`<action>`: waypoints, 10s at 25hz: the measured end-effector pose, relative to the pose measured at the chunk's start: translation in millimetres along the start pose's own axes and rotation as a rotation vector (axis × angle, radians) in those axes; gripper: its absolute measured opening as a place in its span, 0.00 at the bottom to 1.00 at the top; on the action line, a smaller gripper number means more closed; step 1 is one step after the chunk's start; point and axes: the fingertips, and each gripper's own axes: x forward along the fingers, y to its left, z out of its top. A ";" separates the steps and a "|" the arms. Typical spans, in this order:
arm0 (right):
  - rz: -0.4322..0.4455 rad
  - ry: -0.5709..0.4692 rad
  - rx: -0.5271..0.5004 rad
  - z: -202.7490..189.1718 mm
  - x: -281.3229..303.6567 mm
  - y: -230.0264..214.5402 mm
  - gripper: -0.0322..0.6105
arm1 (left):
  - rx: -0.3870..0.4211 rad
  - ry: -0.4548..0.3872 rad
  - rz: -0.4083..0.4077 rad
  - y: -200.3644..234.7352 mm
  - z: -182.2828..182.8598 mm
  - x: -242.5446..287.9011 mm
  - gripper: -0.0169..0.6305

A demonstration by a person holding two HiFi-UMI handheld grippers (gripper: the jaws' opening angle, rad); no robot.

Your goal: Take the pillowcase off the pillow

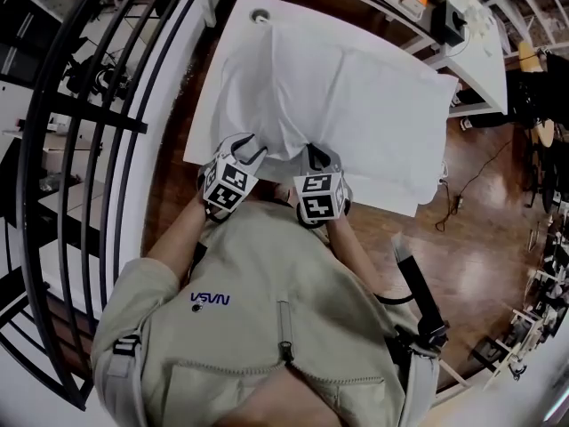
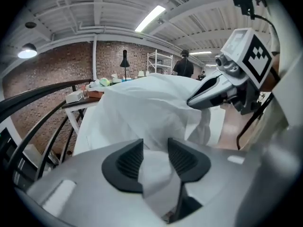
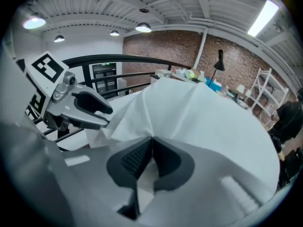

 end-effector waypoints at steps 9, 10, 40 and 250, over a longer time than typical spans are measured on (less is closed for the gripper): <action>0.136 -0.219 -0.129 84.4 -25.9 27.6 0.20 | -0.031 -0.003 -0.022 -7.9 -4.6 2.8 0.25; 0.161 -0.222 -0.166 93.0 -22.5 35.3 0.23 | -0.036 -0.002 -0.029 -9.0 -5.2 2.9 0.25; 0.006 0.070 -0.290 45.4 2.6 -6.5 0.16 | -0.066 0.026 -0.096 -27.2 -17.8 4.0 0.15; 0.301 0.191 -0.104 212.5 193.3 -129.2 0.06 | -0.112 -0.204 0.018 140.5 188.7 21.5 0.05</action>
